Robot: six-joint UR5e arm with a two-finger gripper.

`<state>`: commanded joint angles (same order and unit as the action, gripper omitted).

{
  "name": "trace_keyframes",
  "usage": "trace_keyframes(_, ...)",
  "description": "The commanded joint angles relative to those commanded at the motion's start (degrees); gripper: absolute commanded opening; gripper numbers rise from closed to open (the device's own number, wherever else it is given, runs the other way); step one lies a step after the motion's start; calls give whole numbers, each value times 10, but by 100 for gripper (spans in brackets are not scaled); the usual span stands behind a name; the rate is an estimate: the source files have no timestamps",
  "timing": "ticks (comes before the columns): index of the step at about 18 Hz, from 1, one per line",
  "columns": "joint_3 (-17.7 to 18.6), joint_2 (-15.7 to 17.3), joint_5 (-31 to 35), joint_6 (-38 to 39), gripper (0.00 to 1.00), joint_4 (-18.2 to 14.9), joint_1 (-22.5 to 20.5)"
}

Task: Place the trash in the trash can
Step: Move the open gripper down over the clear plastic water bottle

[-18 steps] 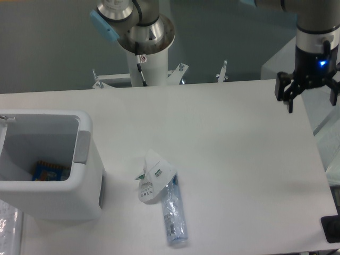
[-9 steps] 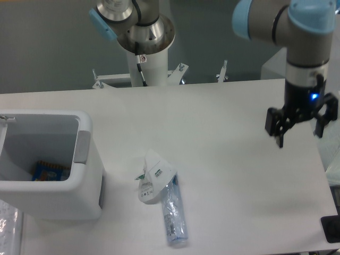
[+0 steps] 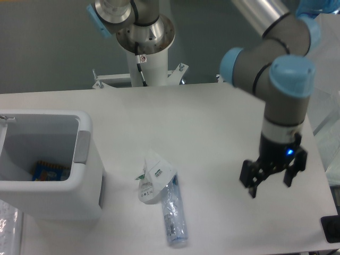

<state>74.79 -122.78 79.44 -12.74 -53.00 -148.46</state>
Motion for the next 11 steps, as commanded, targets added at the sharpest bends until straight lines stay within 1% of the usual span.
trace_keyframes(3, -3, -12, 33, 4, 100, 3, 23)
trace_keyframes(5, -5, -19, 33, 16, 100, 4, 34)
trace_keyframes(11, -18, -47, 34, 8, 100, 4, 76)
